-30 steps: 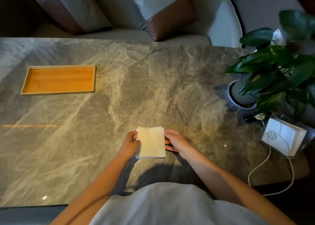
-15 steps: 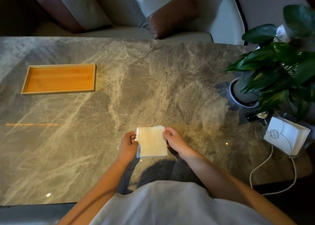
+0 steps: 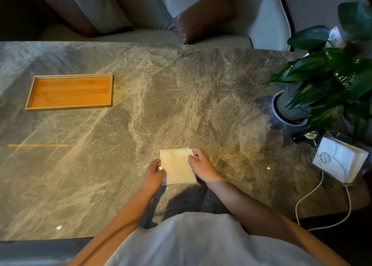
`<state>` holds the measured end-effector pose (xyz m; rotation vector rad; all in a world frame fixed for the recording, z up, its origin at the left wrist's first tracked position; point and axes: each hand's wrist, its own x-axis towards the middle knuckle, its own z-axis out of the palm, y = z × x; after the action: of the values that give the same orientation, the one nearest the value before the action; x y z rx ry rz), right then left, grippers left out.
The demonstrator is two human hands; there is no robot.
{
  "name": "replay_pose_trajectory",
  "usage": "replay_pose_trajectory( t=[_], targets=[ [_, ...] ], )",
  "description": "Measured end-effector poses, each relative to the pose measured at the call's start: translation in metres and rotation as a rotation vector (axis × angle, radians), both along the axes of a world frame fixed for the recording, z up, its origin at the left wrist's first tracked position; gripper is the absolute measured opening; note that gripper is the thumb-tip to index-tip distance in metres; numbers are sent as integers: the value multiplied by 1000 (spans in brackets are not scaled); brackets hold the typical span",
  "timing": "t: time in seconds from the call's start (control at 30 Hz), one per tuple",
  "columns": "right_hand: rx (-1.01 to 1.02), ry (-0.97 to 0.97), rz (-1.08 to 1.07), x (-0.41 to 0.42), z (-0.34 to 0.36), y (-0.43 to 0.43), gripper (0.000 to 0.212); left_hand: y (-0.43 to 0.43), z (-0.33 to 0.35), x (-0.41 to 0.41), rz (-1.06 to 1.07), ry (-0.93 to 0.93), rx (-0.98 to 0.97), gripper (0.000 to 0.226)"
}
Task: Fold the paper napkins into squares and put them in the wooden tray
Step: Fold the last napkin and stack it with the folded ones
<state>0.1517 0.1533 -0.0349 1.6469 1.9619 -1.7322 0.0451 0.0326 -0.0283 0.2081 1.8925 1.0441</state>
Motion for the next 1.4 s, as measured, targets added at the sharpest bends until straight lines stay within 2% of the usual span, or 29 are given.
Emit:
replay_pose_trajectory(
  t=[0.23, 0.3, 0.37, 0.43, 0.57, 0.63, 0.7, 0.77, 0.83, 1.0, 1.17, 1.3, 1.4],
  targets=[
    [-14, 12, -17, 2, -3, -1, 39, 0, -2, -1, -44, 3, -17, 34],
    [162, -39, 82, 6, -4, -3, 44, 1, -2, -2, -36, 13, -32, 26],
    [458, -70, 293, 12, -4, -5, 46, 2, -5, -5, -36, 22, -69, 19],
    [579, -89, 494, 14, -5, -7, 48, 2, -8, -7, -65, 29, -111, 24],
    [561, -229, 673, 16, -15, -13, 62, 4, -9, -7, -103, 19, -183, 20],
    [575, -256, 682, 17, -19, -13, 65, 7, -8, -8, -120, 5, -215, 22],
    [574, -258, 679, 16, -20, -13, 66, 10, -6, -8, -108, -34, -225, 13],
    [583, -259, 674, 15, -20, -13, 67, 14, -7, -8, -96, -59, -233, 34],
    [592, -269, 668, 15, -21, -14, 67, 18, -6, -7, -89, -69, -229, 42],
    [577, -274, 668, 16, -22, -14, 68, 28, -3, -5, -84, -118, -179, 31],
    [579, -276, 669, 16, -25, -14, 69, 28, -7, -5, -2, -49, -170, 23],
    [566, -254, 660, 18, -30, -13, 68, 23, -5, 0, 176, -197, -90, 13],
    [518, -222, 664, 19, -32, -10, 66, 22, -2, 3, 156, -254, -102, 14]
  ],
)
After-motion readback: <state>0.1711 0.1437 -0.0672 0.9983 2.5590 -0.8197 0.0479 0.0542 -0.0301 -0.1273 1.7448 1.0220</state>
